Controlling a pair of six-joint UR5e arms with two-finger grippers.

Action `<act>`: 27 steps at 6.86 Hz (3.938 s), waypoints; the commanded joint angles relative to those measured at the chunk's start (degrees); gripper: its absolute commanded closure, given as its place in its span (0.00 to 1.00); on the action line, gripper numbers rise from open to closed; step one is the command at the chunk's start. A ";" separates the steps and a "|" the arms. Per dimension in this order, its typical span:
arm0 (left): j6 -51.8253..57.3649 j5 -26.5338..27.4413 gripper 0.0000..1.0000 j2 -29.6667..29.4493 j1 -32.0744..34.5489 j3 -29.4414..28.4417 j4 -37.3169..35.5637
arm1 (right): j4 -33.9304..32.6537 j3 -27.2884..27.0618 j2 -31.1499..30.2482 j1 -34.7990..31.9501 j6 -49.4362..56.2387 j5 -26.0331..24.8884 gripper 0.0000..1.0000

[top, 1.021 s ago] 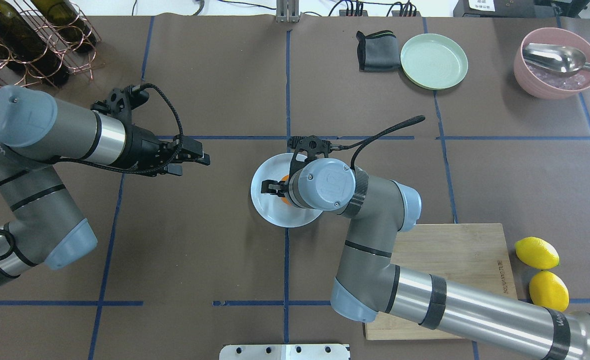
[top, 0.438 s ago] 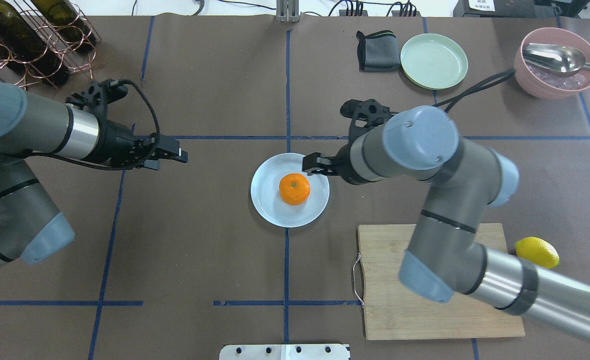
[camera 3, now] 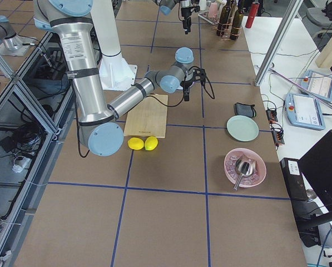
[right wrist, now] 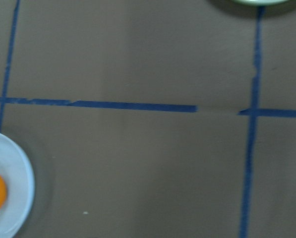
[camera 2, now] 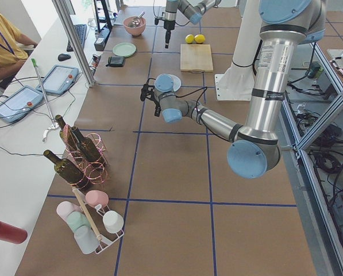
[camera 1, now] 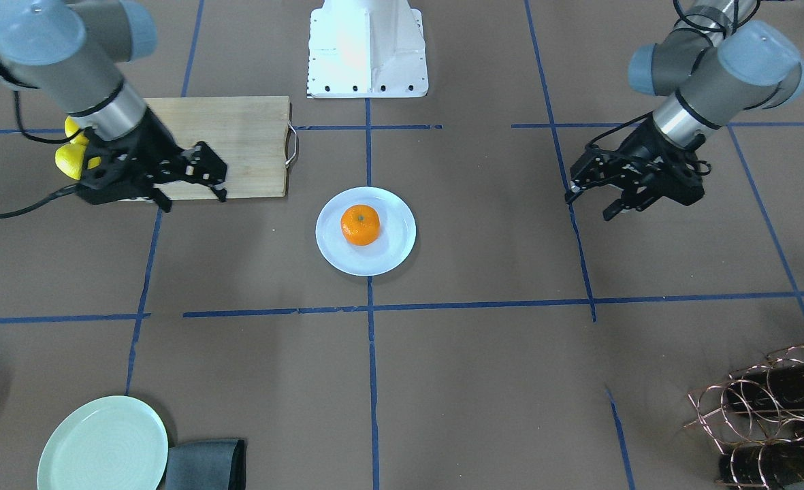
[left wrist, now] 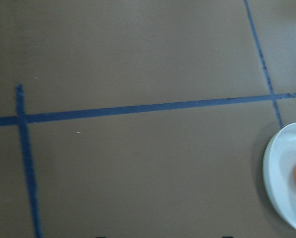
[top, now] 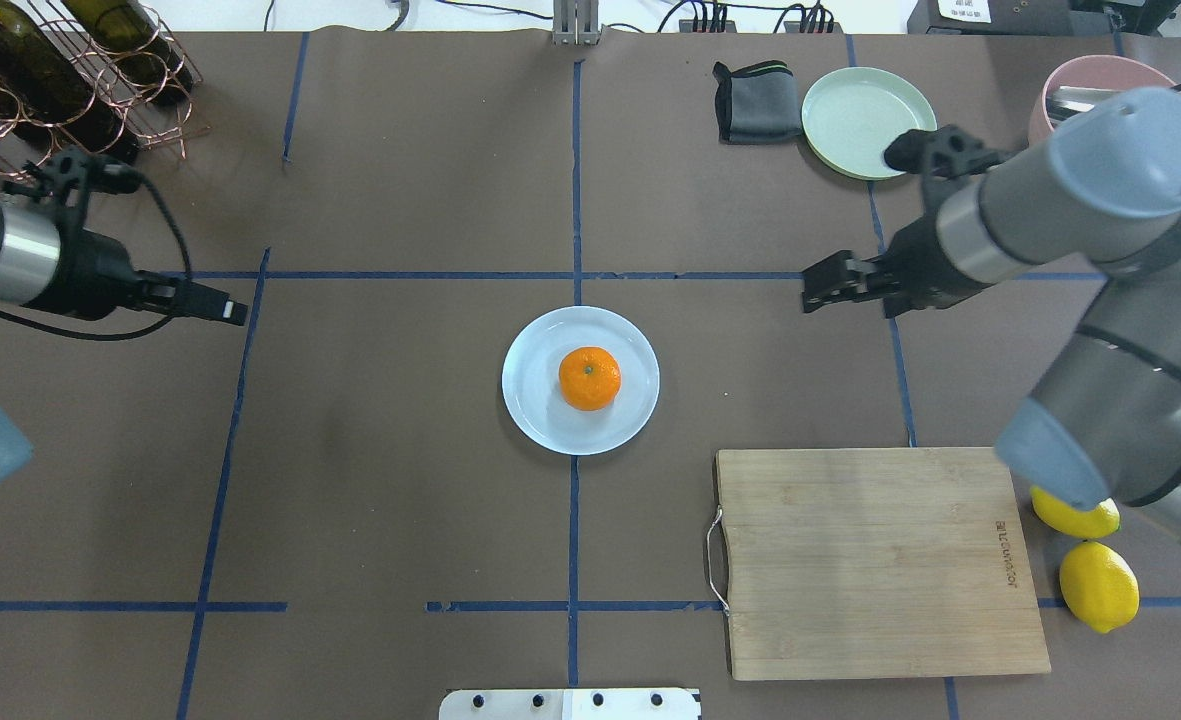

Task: Pick orange to plate

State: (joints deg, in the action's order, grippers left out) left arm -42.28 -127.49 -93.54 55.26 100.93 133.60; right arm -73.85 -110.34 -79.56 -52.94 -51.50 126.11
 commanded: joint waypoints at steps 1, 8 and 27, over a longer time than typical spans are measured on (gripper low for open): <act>21.25 -6.76 0.18 4.06 14.00 -2.65 -5.67 | -1.89 5.01 -6.65 -15.55 24.75 8.50 0.00; 53.35 -5.48 0.00 -1.35 37.37 -2.68 -46.25 | -22.30 15.33 -5.87 -33.19 67.67 9.86 0.00; 52.74 -10.67 0.00 -1.38 33.95 -1.62 -53.44 | -22.57 15.51 -6.58 -32.93 65.65 10.03 0.00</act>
State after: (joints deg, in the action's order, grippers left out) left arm 10.46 -138.28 -94.93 89.23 99.61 80.27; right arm -97.02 -95.10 -86.21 -85.90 14.21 135.91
